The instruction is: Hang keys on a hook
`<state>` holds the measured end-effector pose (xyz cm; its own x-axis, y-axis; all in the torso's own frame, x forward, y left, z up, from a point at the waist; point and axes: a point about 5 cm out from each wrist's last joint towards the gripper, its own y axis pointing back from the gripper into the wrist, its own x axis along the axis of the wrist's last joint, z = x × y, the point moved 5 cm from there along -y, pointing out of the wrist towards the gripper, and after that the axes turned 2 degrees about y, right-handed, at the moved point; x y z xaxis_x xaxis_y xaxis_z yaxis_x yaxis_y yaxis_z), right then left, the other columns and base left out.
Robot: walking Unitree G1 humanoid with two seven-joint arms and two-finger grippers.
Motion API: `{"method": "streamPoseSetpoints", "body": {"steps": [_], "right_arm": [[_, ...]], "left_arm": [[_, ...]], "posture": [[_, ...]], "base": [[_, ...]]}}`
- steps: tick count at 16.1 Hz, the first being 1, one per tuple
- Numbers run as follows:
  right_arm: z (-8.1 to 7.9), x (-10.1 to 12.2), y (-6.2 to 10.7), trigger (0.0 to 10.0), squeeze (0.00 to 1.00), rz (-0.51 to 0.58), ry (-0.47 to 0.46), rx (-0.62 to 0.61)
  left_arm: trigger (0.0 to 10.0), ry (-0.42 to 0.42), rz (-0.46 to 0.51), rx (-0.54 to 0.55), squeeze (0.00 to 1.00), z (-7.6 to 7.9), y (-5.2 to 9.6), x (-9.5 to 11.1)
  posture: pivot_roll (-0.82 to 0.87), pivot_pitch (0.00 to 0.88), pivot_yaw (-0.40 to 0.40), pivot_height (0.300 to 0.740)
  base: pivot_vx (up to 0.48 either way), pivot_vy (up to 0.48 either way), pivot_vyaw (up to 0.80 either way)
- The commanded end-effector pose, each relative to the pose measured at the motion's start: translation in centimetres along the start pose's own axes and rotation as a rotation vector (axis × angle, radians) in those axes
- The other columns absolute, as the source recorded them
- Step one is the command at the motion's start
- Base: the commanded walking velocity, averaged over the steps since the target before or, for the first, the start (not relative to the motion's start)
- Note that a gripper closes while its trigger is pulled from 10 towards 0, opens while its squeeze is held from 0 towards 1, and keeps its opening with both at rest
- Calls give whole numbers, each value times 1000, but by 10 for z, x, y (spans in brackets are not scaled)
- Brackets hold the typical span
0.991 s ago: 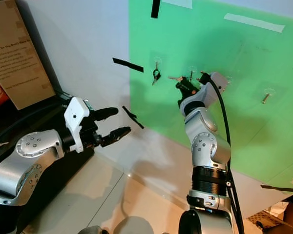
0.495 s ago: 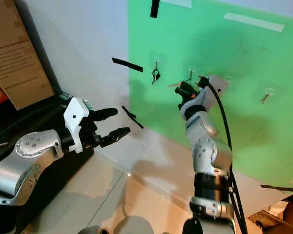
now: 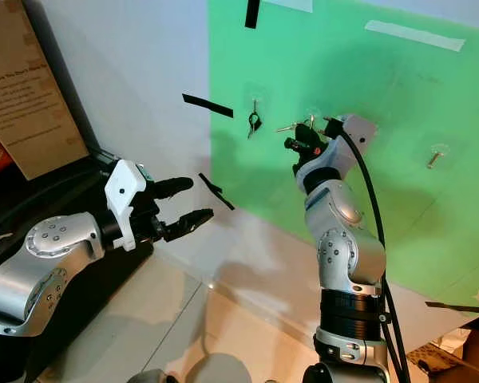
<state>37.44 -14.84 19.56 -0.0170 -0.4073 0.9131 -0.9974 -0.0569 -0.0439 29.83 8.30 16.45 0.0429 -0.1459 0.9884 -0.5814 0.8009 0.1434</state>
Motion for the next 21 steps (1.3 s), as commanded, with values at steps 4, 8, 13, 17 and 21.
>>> {"method": "streamPoseSetpoints", "body": {"steps": [4, 8, 13, 17, 21], "right_arm": [[3, 14, -5, 10000, 0, 40, 4, -22], [15, 13, -18, 10000, 0, 30, -40, -74], [22, 4, -18, 10000, 0, -12, -72, -97], [23, -18, -4, 10000, 0, -78, -66, -96], [23, -17, 0, 10000, 0, -68, -59, -87]], "left_arm": [[10000, -18, 10, -23, 0, 4, -3, 7], [10000, -17, 11, -23, 0, 4, -3, 7], [10000, -15, 10, -20, 0, 4, -3, 6], [10000, -13, 9, -24, 0, 5, -3, 6], [10000, -13, 8, -28, 0, 5, -5, 6]], "posture": [[11, 0, -23, 740], [11, 0, -23, 740], [14, 0, -29, 740], [13, 0, -27, 740], [5, 0, -20, 740]], "base": [[0, 0, 0], [0, 0, 0], [0, 0, 0], [0, 0, 0], [0, 0, 0]]}}
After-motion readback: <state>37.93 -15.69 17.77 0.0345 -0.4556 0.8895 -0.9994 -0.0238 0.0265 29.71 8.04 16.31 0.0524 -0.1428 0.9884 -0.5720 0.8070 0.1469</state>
